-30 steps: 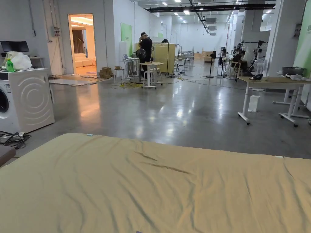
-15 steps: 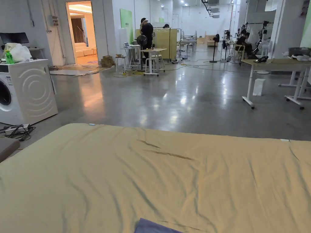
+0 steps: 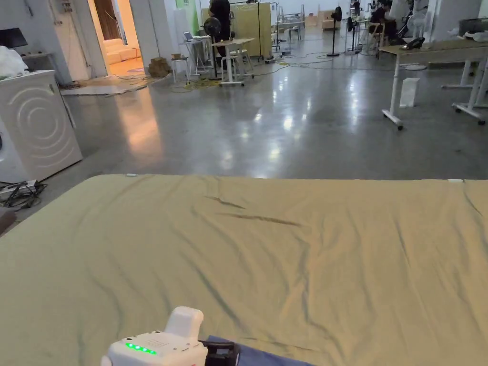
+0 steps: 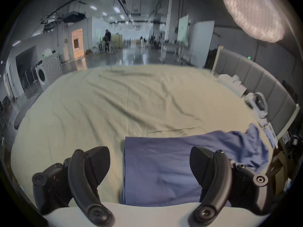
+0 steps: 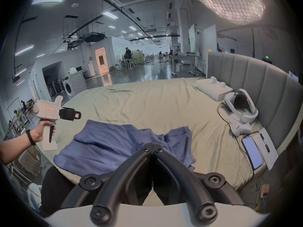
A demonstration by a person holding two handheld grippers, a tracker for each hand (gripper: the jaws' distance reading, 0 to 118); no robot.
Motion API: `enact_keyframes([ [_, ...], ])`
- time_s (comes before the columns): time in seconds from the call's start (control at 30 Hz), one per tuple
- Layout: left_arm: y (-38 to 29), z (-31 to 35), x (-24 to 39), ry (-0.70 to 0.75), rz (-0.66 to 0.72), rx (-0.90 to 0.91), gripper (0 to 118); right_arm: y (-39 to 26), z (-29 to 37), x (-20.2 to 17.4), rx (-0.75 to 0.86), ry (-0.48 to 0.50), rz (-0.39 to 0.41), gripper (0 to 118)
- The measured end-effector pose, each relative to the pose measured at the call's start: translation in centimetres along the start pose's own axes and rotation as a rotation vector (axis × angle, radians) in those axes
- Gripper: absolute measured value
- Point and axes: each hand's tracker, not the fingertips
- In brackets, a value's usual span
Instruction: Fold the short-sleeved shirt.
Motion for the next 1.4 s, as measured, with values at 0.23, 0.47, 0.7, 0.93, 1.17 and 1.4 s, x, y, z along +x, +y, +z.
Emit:
enact_keyframes([
  [0.23,0.3,-9.0,-1.7,0.048,0.054,-0.123,101,-1.0,-2.1,2.7,-0.072,-0.067,-0.049,0],
  [0.47,0.0,-9.8,-0.1,0.103,-0.025,-0.153,41,-2.2,-2.3,3.7,-0.119,-0.098,-0.076,0],
  [0.7,0.2,-11.1,2.9,0.150,-0.162,-0.225,13,-2.1,-2.9,4.3,-0.142,-0.102,-0.078,0],
  [0.93,2.4,-13.6,2.5,0.141,-0.161,-0.386,13,1.0,-9.3,8.3,-0.206,-0.087,-0.090,43],
  [1.17,2.8,-13.6,2.8,0.145,-0.196,-0.417,12,3.1,-22.1,12.8,-0.357,-0.009,-0.193,90],
  [1.4,2.5,-13.5,3.3,0.151,-0.257,-0.415,12,2.1,-29.0,12.1,-0.519,-0.114,-0.033,74],
])
